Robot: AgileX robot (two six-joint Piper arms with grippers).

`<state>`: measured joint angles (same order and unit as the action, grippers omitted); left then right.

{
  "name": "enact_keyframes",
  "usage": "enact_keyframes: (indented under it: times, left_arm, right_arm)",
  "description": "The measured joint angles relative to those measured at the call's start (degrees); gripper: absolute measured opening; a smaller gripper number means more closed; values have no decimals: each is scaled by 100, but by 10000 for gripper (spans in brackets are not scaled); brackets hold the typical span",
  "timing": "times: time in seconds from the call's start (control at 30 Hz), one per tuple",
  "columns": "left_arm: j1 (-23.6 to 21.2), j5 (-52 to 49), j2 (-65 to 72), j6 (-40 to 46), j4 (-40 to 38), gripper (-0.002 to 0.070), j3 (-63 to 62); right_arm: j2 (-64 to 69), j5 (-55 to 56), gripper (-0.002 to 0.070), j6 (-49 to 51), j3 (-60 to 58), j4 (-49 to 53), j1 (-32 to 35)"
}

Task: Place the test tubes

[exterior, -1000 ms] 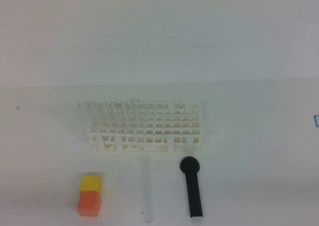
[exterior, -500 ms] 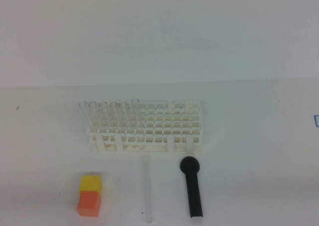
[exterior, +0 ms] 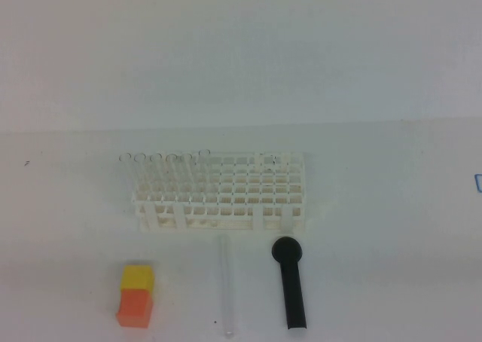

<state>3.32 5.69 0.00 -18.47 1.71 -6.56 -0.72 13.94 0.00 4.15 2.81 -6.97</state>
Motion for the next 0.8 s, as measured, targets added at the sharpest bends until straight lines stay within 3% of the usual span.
enact_keyframes:
  times: [0.27, 0.5, 0.6, 0.8]
  left_arm:
    - [0, -1060, 19, 171, 903, -1, -1339]
    - [0, -3876, 1073, 171, 917, -1, -2763]
    - [0, -4760, 1662, 185, 928, -1, -3088]
    - [0, -5215, 2314, 171, 1094, -1, -2994]
  right_arm:
    - [0, -856, -1, -61, 756, 0, 0]
    - [107, -1833, -1, -778, 1432, 0, 0]
    - [546, -2390, -1, -778, 1790, 0, 0]
    - [2022, -4042, -1, -710, 2578, -25, 0]
